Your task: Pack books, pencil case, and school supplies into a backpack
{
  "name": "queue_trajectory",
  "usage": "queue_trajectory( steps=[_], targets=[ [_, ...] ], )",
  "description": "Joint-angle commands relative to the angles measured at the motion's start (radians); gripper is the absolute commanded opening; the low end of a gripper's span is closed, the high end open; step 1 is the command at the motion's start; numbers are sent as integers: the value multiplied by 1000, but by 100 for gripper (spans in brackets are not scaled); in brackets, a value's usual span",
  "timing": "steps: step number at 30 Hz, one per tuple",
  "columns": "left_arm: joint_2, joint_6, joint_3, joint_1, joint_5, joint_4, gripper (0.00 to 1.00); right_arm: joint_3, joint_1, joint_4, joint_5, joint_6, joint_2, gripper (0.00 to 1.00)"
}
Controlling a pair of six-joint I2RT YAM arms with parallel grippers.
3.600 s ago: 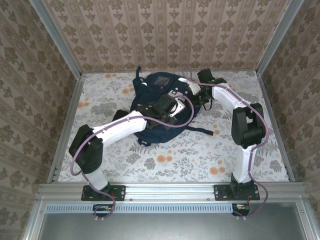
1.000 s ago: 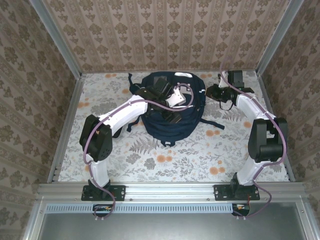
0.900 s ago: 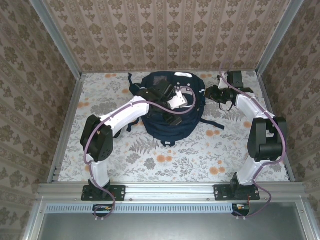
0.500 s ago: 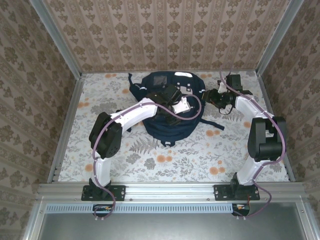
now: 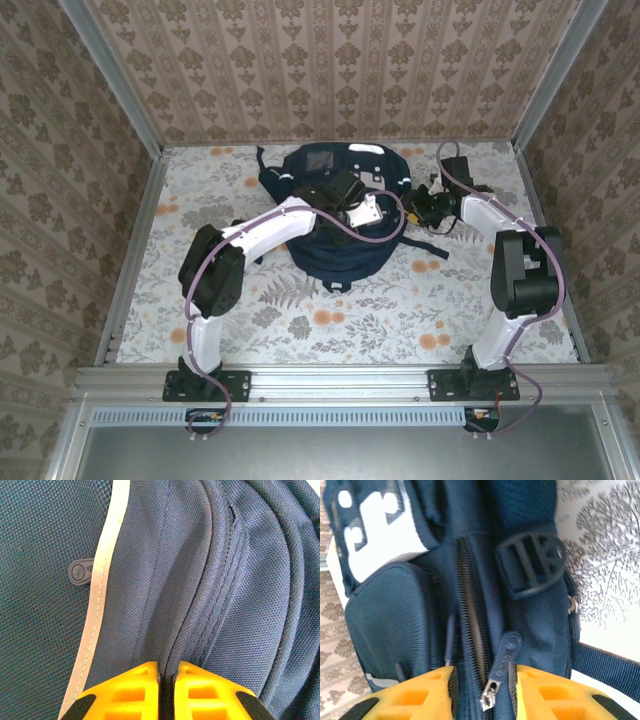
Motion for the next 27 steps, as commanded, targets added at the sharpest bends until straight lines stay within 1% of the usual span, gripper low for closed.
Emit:
queue_trajectory(
  steps=[1, 8, 18, 22, 27],
  targets=[
    [-41, -18, 10, 7, -63, 66, 9, -17, 5, 3, 20, 132, 23, 35],
    [-56, -29, -15, 4, -55, 88, 7, -13, 10, 23, 14, 194, 65, 36],
    [-58, -30, -24, -5, -43, 90, 7, 55, 10, 45, 2, 213, 128, 37],
    [-60, -31, -30, -7, -46, 88, 6, 54, 10, 87, -11, 230, 128, 37],
    [-60, -36, -33, -7, -47, 91, 6, 51, 11, 94, -18, 269, 137, 39]
  ],
)
